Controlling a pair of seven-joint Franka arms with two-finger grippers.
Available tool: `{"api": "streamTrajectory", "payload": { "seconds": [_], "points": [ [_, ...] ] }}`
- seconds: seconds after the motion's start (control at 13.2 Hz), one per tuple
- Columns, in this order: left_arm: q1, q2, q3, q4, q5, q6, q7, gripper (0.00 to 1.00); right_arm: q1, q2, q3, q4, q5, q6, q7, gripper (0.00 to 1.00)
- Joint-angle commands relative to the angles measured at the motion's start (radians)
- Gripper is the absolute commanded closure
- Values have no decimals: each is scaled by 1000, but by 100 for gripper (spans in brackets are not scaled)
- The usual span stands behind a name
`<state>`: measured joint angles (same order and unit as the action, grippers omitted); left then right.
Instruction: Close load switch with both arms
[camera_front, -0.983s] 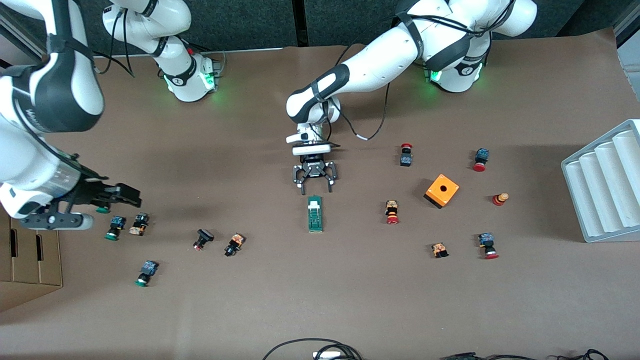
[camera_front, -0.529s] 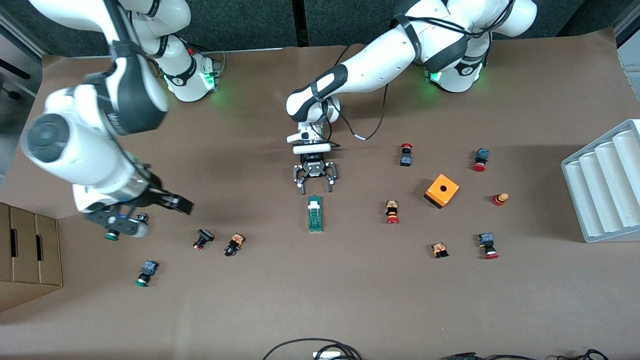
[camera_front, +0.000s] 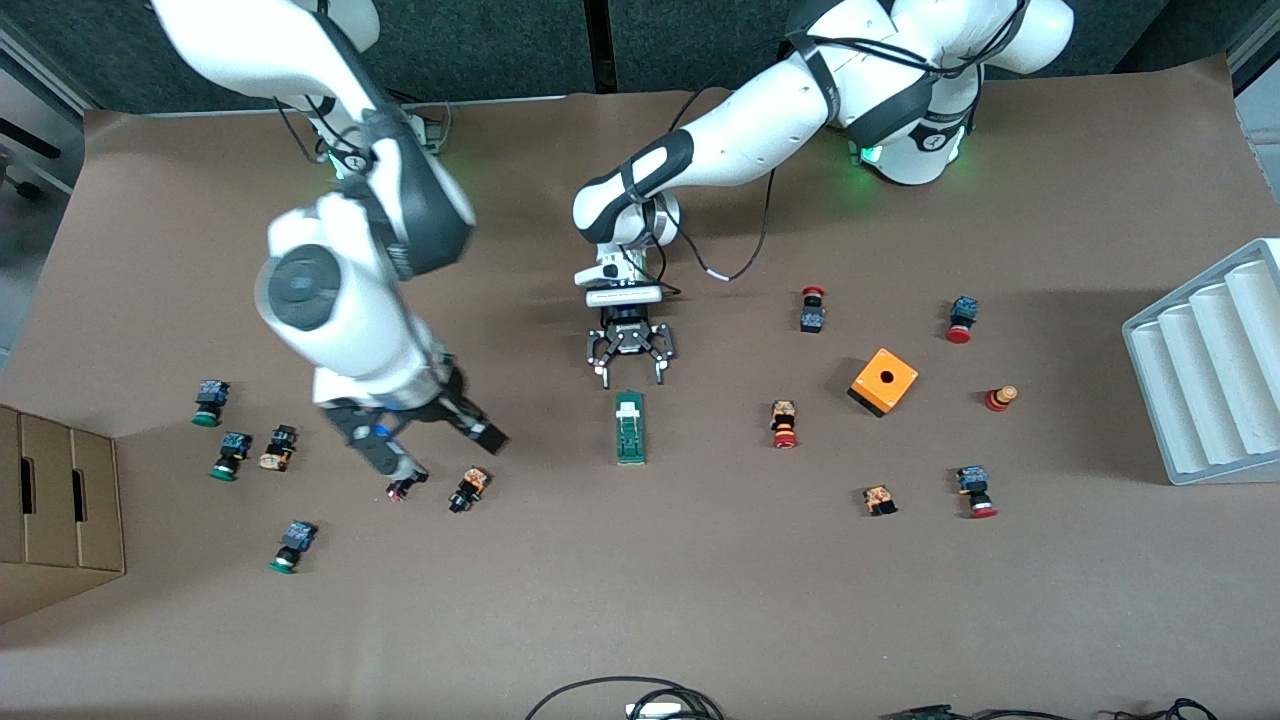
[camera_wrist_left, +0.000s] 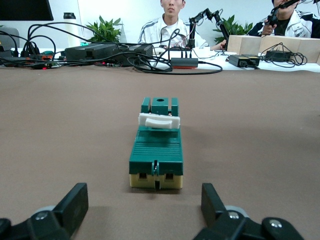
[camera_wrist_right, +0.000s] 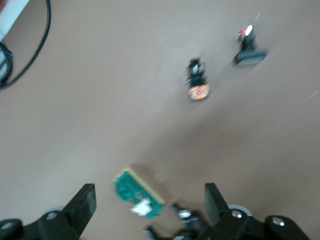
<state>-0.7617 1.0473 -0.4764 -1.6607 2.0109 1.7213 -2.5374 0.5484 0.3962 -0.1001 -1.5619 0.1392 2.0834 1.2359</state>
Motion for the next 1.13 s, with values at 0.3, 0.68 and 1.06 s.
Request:
{"api": "streamTrajectory", "payload": {
  "seconds": [0.3, 0.68, 1.06],
  "points": [
    [-44, 66, 47, 61, 12, -3, -17, 14, 188, 96, -18, -24, 23, 256, 645, 3],
    [-71, 63, 82, 61, 11, -3, -61, 26, 277, 99, -23, -202, 17, 466, 794, 8],
    [-71, 60, 84, 65, 12, -2, -50, 31, 309, 176, -23, -218, 19, 539, 797, 27]
  ]
}}
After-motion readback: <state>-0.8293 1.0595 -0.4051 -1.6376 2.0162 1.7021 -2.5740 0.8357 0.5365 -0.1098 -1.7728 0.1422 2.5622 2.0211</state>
